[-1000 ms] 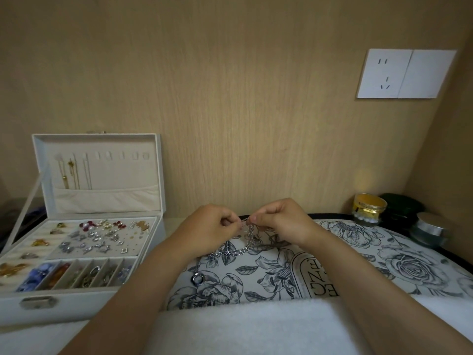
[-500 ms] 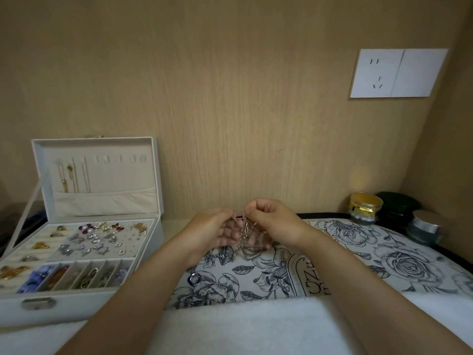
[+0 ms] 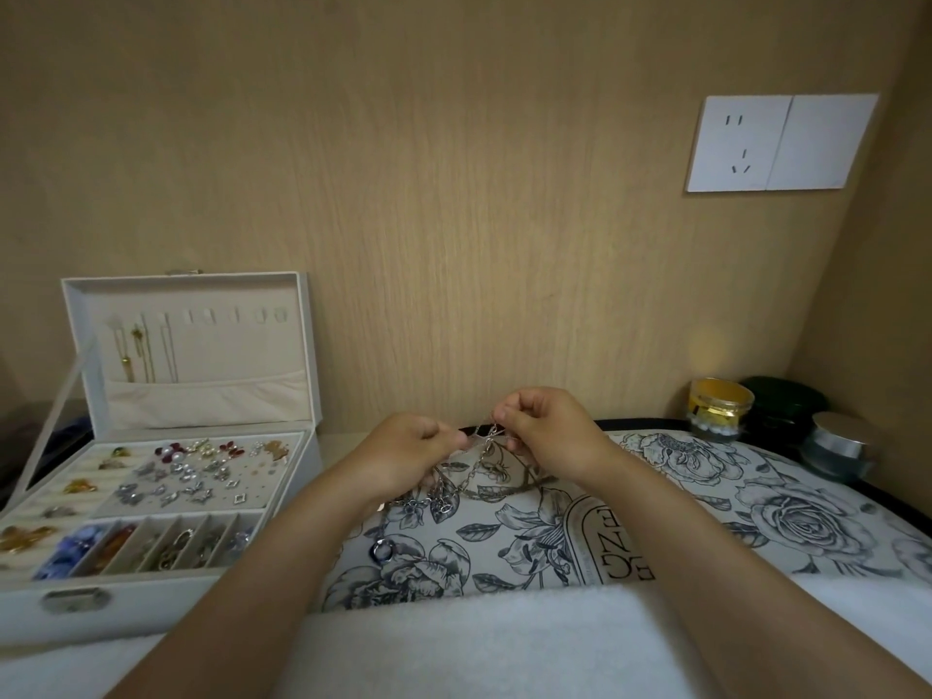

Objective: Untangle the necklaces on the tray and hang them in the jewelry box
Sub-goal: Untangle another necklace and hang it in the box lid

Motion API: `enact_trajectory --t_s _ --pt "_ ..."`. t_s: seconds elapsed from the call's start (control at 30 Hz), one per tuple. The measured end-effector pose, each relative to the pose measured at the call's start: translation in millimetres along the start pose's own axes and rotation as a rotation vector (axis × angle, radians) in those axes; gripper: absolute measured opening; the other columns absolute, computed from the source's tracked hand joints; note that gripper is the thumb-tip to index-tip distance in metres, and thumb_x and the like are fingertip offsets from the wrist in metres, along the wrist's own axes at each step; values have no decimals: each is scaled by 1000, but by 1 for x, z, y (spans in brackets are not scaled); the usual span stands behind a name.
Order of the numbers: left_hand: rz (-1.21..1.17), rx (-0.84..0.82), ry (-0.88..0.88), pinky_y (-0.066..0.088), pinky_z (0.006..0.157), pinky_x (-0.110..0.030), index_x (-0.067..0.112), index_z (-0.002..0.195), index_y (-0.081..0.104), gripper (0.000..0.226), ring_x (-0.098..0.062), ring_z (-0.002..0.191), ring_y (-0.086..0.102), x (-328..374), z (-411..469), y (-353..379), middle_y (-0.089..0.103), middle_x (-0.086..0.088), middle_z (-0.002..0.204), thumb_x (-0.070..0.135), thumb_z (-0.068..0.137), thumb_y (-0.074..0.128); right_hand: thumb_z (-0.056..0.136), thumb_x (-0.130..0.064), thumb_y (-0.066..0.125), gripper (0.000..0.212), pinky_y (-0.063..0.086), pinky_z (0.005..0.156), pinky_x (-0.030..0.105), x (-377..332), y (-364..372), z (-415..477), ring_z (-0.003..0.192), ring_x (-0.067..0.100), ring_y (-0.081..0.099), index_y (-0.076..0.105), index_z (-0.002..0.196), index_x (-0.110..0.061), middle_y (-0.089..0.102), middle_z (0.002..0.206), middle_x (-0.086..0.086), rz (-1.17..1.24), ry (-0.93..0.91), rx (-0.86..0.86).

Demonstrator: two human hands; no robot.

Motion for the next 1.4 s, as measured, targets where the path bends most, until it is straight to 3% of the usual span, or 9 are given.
enact_trajectory --t_s 0.17,0.4,0.53,0.67,0.8,0.93,1.03,1.17,1.4 --pt "93 -10 -32 54 76 -31 24 90 73 17 -9 66 58 -6 2 -7 63 11 76 36 95 62 98 -22 63 20 41 49 16 2 -7 1 50 7 49 70 91 -5 63 57 -6 -150 -18 8" --pt "651 187 -28 37 57 -28 15 78 54 25 -14 69 52 -12 8 -35 59 0 78 22 101 50 92 -36 69 30 49 73 27 13 -4 -1 68 11 58 68 77 -10 66 75 -3 -203 88 -145" --pt "878 271 -50 52 78 -31 12 95 63 15 -21 88 63 -13 6 -41 65 -4 93 15 97 49 92 -15 67 13 49 79 19 5 -1 -4 86 2 66 78 89 -22 74 89 -13 -278 66 -206" --pt "375 163 160 42 97 -23 22 132 55 36 -9 116 56 17 0 -8 59 7 130 13 97 53 98 -13 62 14 41 52 18 -11 7 -8 48 2 44 76 97 -15 59 56 -18 -167 -7 -221" --pt "-142 -41 141 55 85 -30 21 128 56 35 -7 84 70 31 -8 30 73 6 98 12 94 58 97 -4 61 14 38 46 6 -24 5 -9 44 -6 51 72 104 0 59 54 -16 -71 -75 -168" --pt "81 24 138 54 84 -35 31 99 69 10 -12 78 68 23 -5 21 73 6 88 34 95 61 95 -6 63 12 40 52 7 -21 6 -9 49 -6 53 74 100 -7 61 66 -9 -94 -61 -180" --pt "267 64 217 53 78 -37 34 84 72 17 -11 77 67 24 -3 17 72 8 79 39 96 59 93 -10 66 11 45 64 13 -14 7 -8 61 -1 58 75 97 -16 67 74 -6 -176 -48 -215" --pt "366 130 211 54 76 -39 34 91 73 22 -17 78 68 17 -2 14 74 5 82 39 99 54 88 -14 72 17 48 67 22 -5 5 -6 64 6 57 73 96 -29 65 77 -4 -274 -30 -233" --pt "333 327 183 52 73 -33 27 92 69 22 -10 76 64 14 -3 -5 69 8 82 30 101 49 93 -9 66 17 54 71 19 6 -15 2 81 9 65 73 102 -22 72 97 4 -271 60 -221"
Point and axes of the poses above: each hand's wrist, its own z-axis towards the middle knuckle, its own y-axis out of the palm, x = y × z, the point moved 9 cm from there along z, towards the middle knuckle
